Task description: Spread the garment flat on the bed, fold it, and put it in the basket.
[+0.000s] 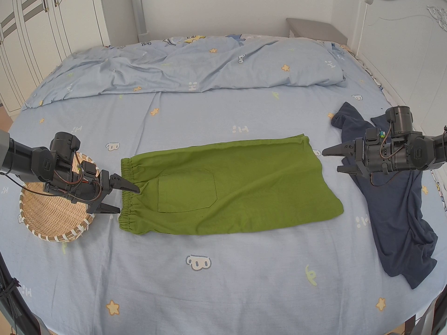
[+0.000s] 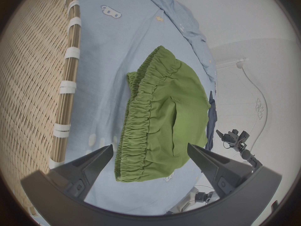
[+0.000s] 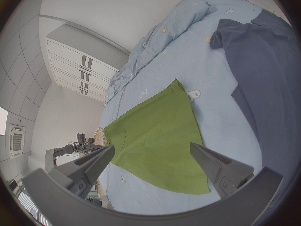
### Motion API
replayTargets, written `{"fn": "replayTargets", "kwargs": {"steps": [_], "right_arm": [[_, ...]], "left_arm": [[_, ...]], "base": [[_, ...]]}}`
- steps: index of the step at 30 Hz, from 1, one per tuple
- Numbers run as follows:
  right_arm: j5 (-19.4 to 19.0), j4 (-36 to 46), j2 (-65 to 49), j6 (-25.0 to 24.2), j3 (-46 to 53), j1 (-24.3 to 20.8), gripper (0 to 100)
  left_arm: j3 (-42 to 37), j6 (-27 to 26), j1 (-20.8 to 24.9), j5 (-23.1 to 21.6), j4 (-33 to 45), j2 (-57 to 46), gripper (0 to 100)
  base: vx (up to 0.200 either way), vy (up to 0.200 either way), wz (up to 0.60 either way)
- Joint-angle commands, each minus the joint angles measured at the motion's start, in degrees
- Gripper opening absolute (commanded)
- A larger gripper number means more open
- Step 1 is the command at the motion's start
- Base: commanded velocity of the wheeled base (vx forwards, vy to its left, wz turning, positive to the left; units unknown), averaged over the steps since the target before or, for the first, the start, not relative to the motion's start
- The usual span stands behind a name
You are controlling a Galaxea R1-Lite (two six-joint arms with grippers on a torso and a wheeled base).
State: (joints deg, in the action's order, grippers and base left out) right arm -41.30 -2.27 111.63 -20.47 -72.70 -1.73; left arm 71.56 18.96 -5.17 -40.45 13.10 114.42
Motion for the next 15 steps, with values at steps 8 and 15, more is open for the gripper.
{"fn": "replayTargets", "kwargs": {"steps": [8,15], "right_arm": [[0.0,0.0,0.7,0.0,0.0,-0.3,100],[0.1,0.0,0.7,0.0,0.0,-0.6,100]], "left_arm": [[0.1,-1.4,0.8,1.5,-0.1,1.4,100],[-0.3,-1.1,2.4,1.6,-2.9,4.6,100]], "base": [[0.000,0.000,0.00],[0.000,0.000,0.00]]}}
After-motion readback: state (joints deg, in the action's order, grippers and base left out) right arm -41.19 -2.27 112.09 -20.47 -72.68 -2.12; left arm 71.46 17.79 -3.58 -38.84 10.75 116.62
